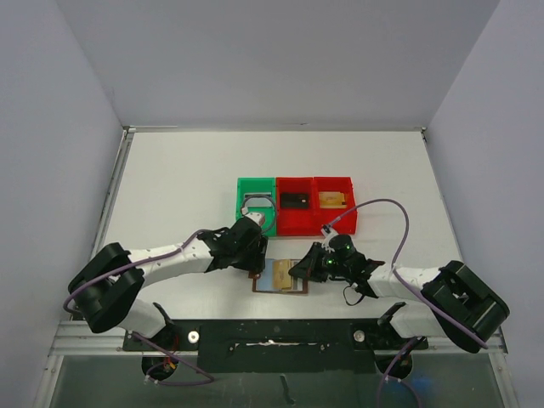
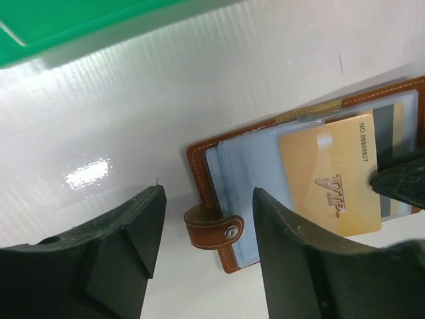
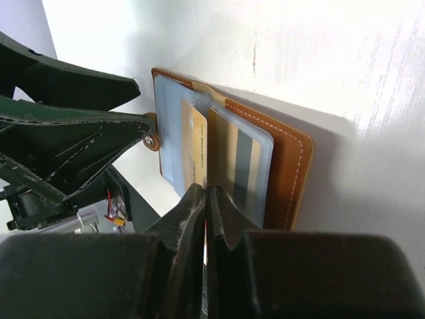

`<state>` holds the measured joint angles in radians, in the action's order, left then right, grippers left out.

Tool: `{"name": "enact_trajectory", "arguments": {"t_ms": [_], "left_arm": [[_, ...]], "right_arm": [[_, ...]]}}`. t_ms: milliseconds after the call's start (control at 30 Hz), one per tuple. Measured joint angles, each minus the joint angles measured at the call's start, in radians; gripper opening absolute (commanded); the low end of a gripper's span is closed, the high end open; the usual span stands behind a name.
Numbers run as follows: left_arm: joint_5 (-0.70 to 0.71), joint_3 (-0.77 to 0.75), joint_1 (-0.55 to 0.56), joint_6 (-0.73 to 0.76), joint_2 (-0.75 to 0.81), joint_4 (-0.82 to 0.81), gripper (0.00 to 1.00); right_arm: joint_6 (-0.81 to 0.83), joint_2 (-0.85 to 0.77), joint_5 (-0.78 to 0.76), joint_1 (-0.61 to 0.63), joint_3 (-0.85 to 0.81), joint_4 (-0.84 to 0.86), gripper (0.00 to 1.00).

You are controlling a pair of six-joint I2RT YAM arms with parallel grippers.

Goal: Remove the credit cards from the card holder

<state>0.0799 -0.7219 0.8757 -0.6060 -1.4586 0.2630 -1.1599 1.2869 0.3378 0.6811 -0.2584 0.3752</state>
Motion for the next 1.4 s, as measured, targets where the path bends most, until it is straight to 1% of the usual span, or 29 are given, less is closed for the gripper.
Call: {"name": "enact_trajectory", "arguments": {"t_ms": [133,233,300,367,467,533,667,800,867,967,1167,1233,1400], "left_arm": [[0.047,-0.043,0.000,-0.019,0.023,0.055,0.57],[0.048,-0.066,0.001,-0.040,0.048,0.058,0.55],[0.024,-0.066,0.003,-0.055,0.065,0.035,0.51],[-0.020,-0.063,0.008,-0.072,0.078,-0.008,0.43],[-0.119,-0.034,0.013,-0.113,0.089,-0.120,0.32],[-0.151,-0.010,0.021,-0.136,0.087,-0.166,0.28],[-0.152,0.011,0.042,-0.167,0.062,-0.186,0.18],[-0.126,0.011,0.060,-0.180,0.000,-0.189,0.12],[-0.109,0.011,0.068,-0.186,-0.032,-0.179,0.07],[-0.076,0.011,0.076,-0.194,-0.069,-0.165,0.03],[-0.024,0.007,0.093,-0.204,-0.079,-0.162,0.00],[-0.023,0.007,0.094,-0.205,-0.079,-0.162,0.00],[-0.020,0.007,0.097,-0.206,-0.079,-0.163,0.00]], "right_arm": [[-0.004,-0.011,-0.013,-0.002,0.000,0.000,0.00],[-0.006,-0.011,-0.016,-0.002,0.000,0.000,0.00],[-0.006,-0.011,-0.016,-0.002,0.000,0.000,0.00],[-0.006,-0.011,-0.016,-0.002,0.000,0.000,0.00],[-0.008,-0.009,-0.016,-0.002,0.000,0.002,0.00],[-0.010,-0.005,-0.016,-0.003,0.000,0.005,0.00],[-0.013,0.003,-0.014,-0.014,0.000,0.005,0.00],[-0.013,0.003,-0.013,-0.020,0.000,0.005,0.00],[-0.013,0.007,-0.012,-0.021,0.000,0.005,0.00],[-0.019,0.021,-0.011,-0.021,0.000,0.005,0.00],[-0.027,0.030,-0.002,-0.021,0.000,0.014,0.14],[-0.028,0.042,0.002,-0.021,-0.002,0.024,0.15],[-0.048,0.092,0.020,-0.019,-0.005,0.077,0.22]]}}
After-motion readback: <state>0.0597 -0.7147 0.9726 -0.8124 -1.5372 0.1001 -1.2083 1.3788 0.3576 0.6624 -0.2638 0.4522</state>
